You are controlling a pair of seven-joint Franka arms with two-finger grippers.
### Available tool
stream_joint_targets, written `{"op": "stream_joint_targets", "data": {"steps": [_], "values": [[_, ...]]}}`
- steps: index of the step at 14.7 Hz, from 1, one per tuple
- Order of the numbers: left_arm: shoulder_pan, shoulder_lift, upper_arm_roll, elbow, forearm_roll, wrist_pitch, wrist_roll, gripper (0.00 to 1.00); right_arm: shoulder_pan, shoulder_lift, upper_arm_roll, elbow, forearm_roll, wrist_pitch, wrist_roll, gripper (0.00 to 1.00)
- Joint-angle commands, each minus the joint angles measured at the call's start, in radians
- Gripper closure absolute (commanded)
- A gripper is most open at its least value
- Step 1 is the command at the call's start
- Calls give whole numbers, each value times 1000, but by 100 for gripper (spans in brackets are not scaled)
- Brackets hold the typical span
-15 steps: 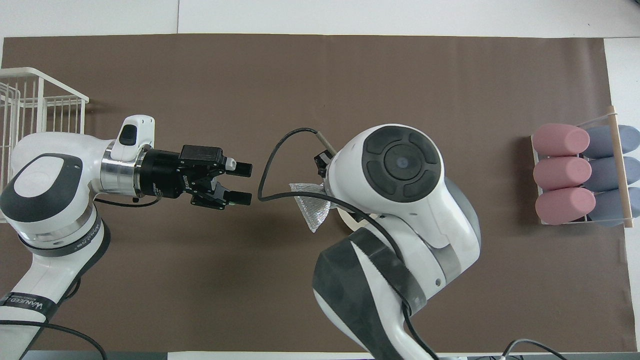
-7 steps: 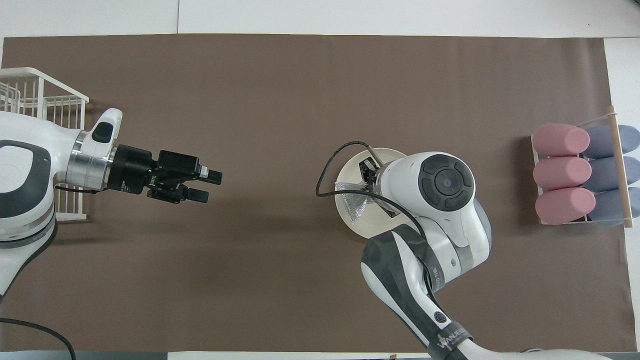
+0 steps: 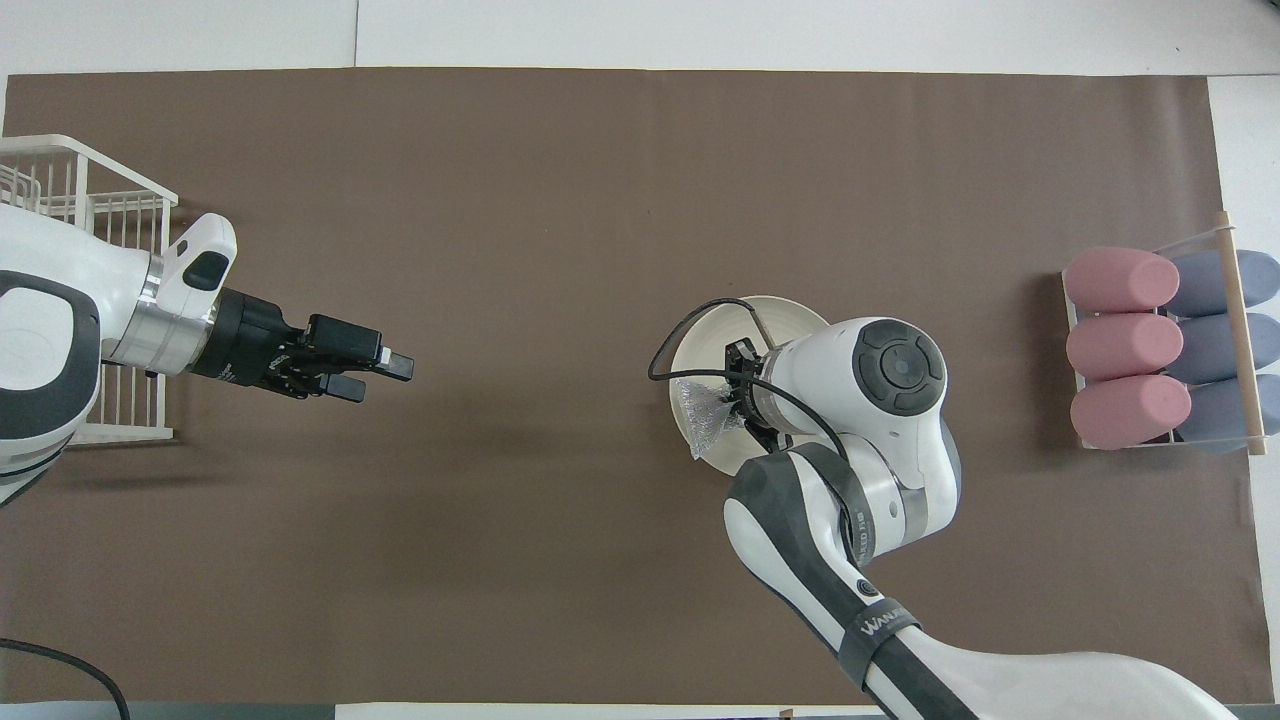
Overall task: Wipe plate with sponge
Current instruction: 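Rub the cloth around the plate surface with the right gripper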
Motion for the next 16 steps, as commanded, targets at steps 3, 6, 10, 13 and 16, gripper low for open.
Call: {"op": "stream_joint_targets", "data": {"steps": [3, 6, 10, 13, 16], "values": [[6, -21, -4, 20, 155, 12, 0, 0, -22, 11, 7, -15, 27, 25, -31, 100], [7, -24, -2, 24, 185, 10, -1, 0, -74, 11, 7, -28, 27, 20, -163, 100], [6, -29, 2, 27, 186, 13, -32, 0, -124, 11, 6, -34, 27, 22, -272, 100], [4, -35, 1, 29, 186, 18, -63, 0, -154, 12, 6, -34, 27, 23, -332, 100], [-2, -37, 1, 29, 186, 31, -75, 0, -149, 12, 7, -34, 27, 22, -320, 100]]}}
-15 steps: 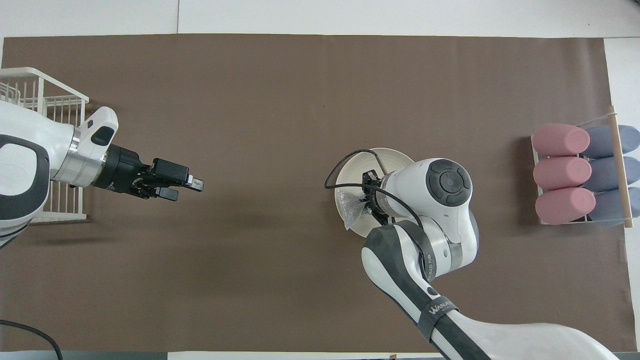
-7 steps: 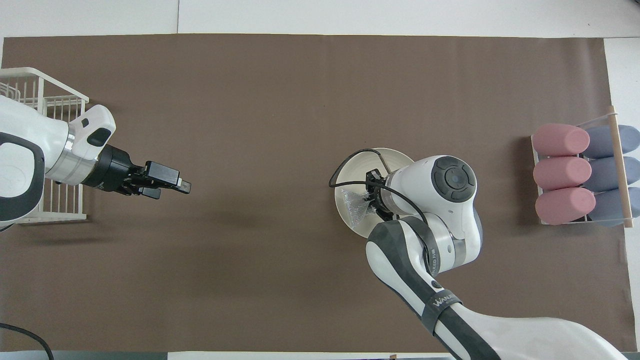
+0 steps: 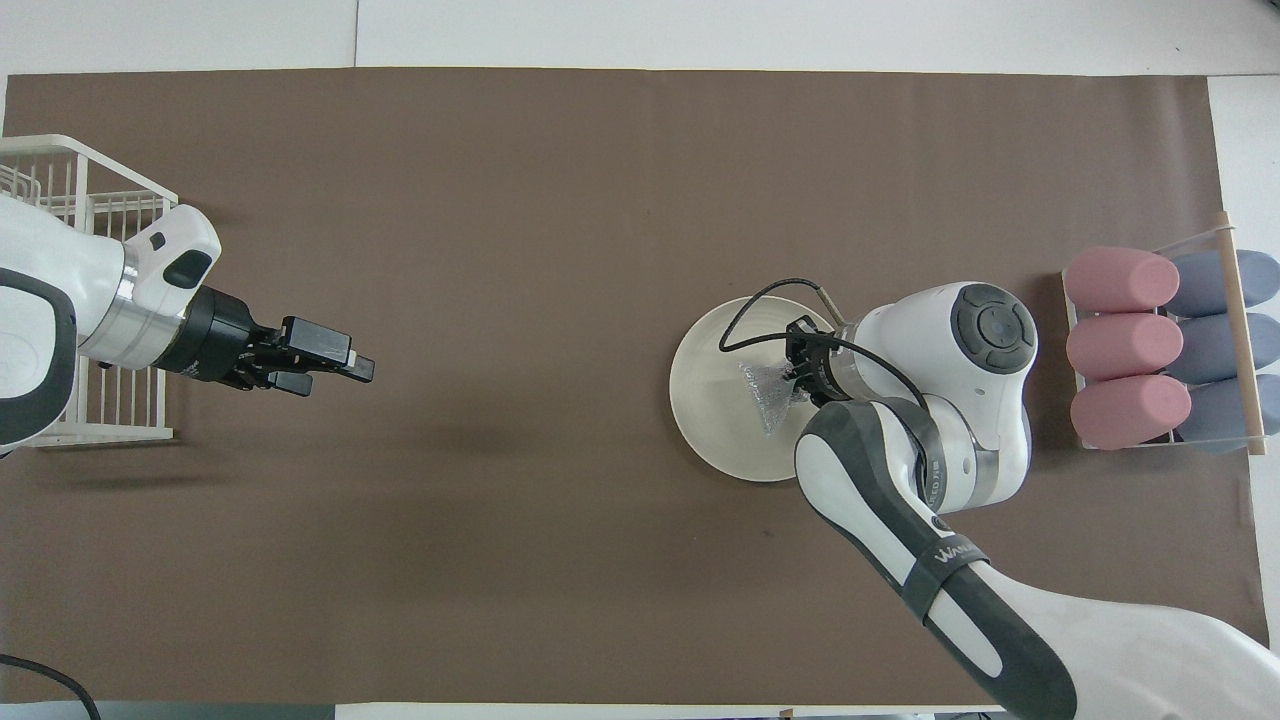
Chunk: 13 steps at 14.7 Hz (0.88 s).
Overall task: Wipe plate with sponge
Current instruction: 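Rub the cloth around the plate surface with the right gripper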
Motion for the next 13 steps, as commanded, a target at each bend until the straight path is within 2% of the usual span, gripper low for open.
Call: {"op": "stream_joint_targets", "data": {"steps": [1, 5, 7, 11, 13], "values": [[-4, -16, -3, -4, 20, 37, -28, 0, 1, 1, 12, -23, 19, 20, 13, 100], [-7, -16, -3, -5, 20, 51, -25, 0, 102, -4, 12, -23, 25, 20, 197, 100], [-7, -16, -3, -7, 20, 52, -23, 0, 120, -4, 12, -23, 27, 20, 244, 100], [-2, -18, -3, -7, 22, 49, -22, 0, 110, -4, 11, -23, 28, 23, 209, 100], [1, -18, -3, -7, 20, 48, -22, 0, 66, -1, 9, -23, 28, 21, 79, 100]]}}
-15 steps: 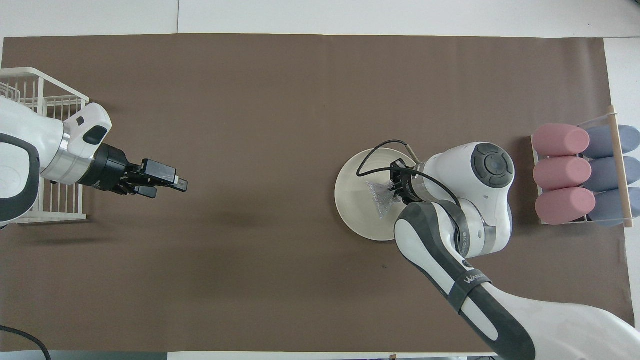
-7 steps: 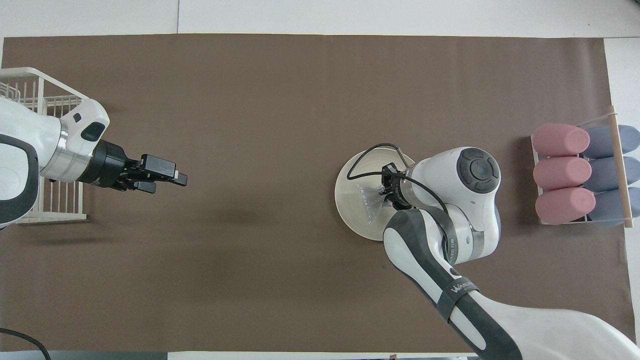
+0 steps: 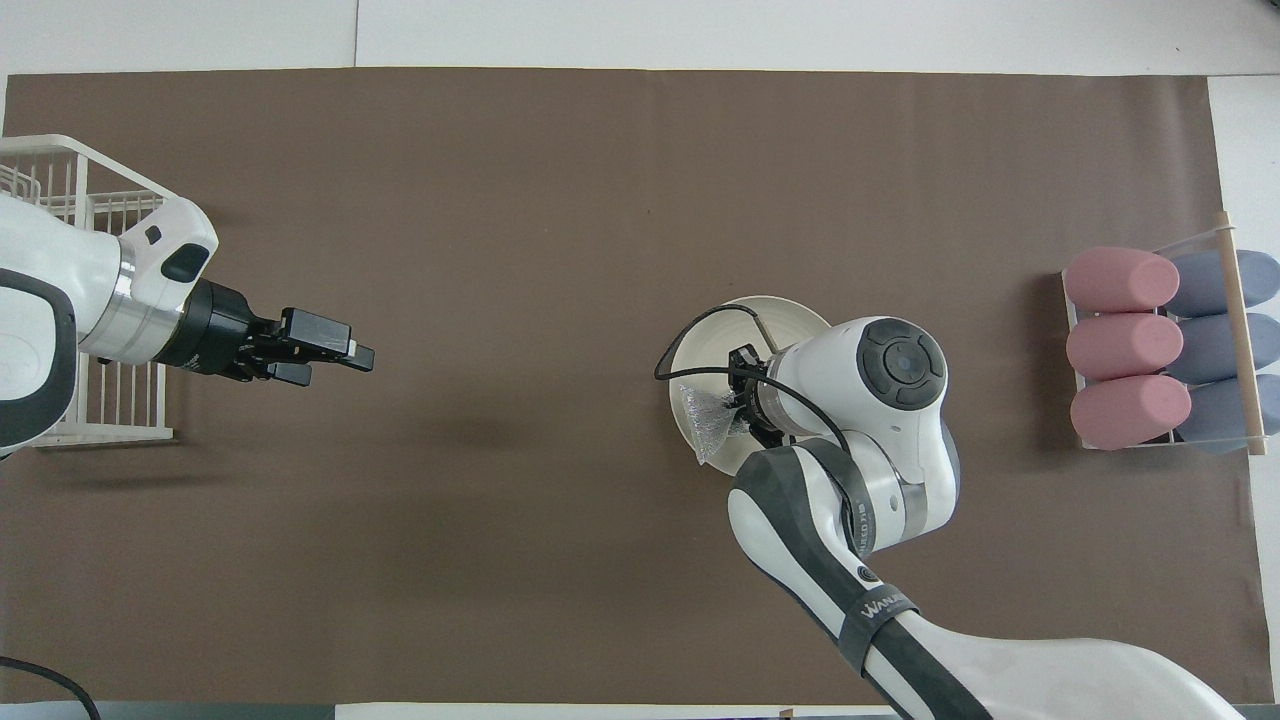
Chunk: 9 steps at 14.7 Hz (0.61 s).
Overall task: Wipe plate with sponge
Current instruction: 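Rub the cloth around the plate surface with the right gripper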
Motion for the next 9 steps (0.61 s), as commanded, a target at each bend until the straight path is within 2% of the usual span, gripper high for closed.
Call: {"op": "stream_joint_targets", "data": {"steps": [1, 4, 9], "values": [[4, -16, 0, -7, 22, 10, -15, 0, -93, 1, 3, -21, 21, 21, -178, 100], [-1, -18, -2, -9, 22, 10, -16, 0, -136, 3, 3, -21, 22, 20, -265, 100], [-5, -18, 0, -9, 22, 13, -12, 0, -110, 0, 7, -23, 22, 15, -182, 100]]}}
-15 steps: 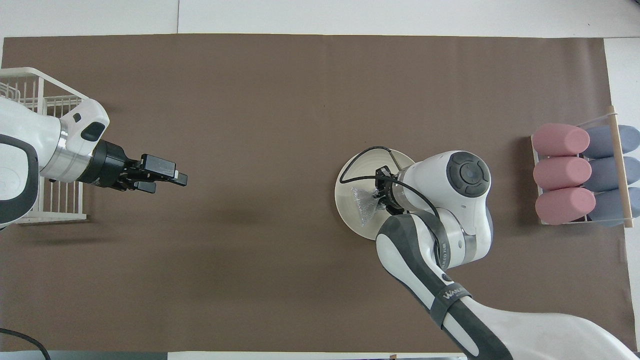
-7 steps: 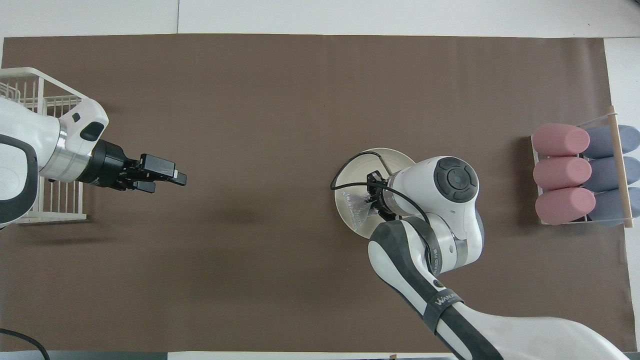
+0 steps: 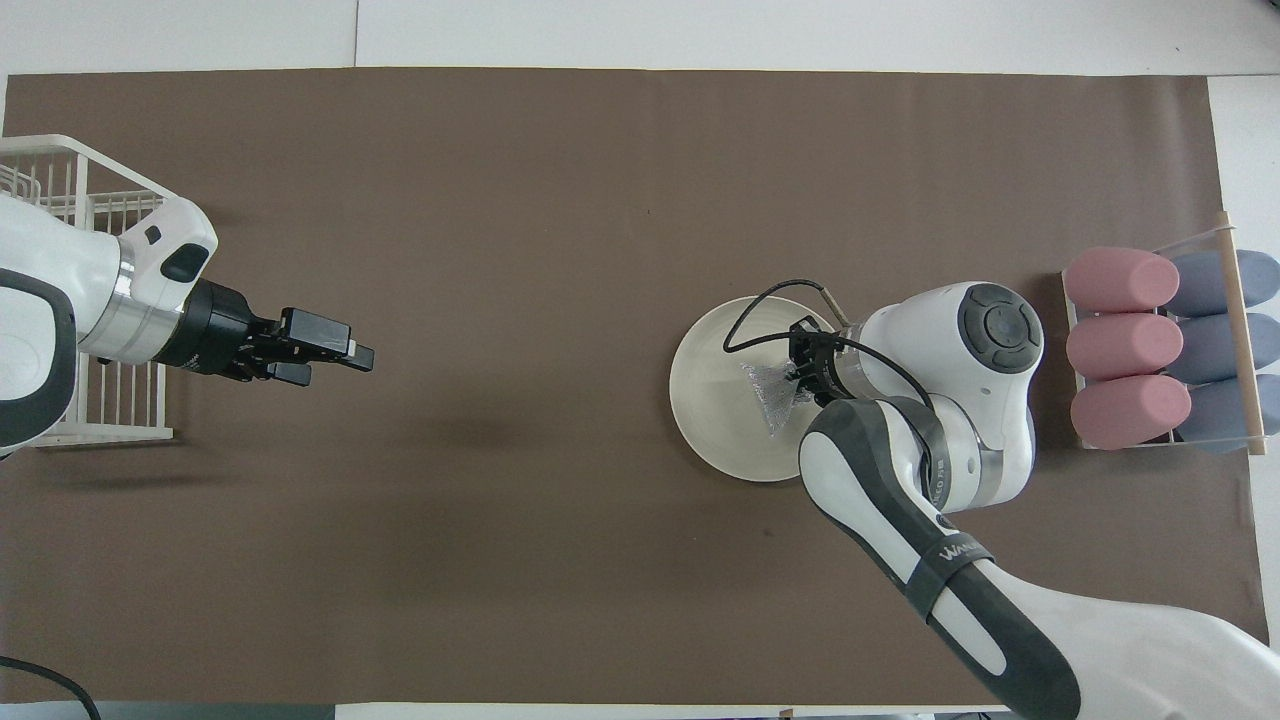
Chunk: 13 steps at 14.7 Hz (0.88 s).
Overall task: Wipe plate with sponge
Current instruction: 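Rub the cloth around the plate surface with the right gripper, then lift the cloth off the plate toward the left gripper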
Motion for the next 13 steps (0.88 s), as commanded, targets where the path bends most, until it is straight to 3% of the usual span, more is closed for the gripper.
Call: {"op": "stream_joint_targets", "data": {"steps": [1, 5, 9, 13], "values": [[-6, -18, 1, -10, 22, 13, -12, 0, 38, 0, 9, -20, 21, 17, 88, 100], [-5, -18, 1, -13, 22, 17, -16, 0, 176, 0, 9, -20, 21, 75, 327, 100], [-5, -22, 1, -18, 22, 19, -19, 0, 181, 1, 9, -8, 21, 76, 352, 100], [-3, -24, -1, -23, 22, 19, -21, 0, 186, -29, 7, 80, 21, 2, 438, 100]]}}
